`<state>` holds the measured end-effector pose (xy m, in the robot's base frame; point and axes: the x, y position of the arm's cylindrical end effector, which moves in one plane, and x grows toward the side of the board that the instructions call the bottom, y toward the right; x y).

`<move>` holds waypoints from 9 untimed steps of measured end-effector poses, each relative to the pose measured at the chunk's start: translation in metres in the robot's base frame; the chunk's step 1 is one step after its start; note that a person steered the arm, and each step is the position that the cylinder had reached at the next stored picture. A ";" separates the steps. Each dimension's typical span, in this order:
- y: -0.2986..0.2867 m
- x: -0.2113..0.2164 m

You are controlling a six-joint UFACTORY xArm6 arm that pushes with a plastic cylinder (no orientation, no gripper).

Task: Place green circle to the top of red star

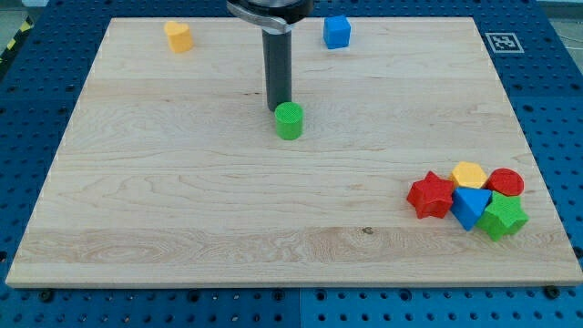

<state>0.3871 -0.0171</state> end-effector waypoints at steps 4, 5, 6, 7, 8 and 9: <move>0.062 0.001; 0.039 0.000; -0.010 -0.009; -0.018 0.005; -0.002 0.020; 0.032 0.022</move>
<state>0.4095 0.0153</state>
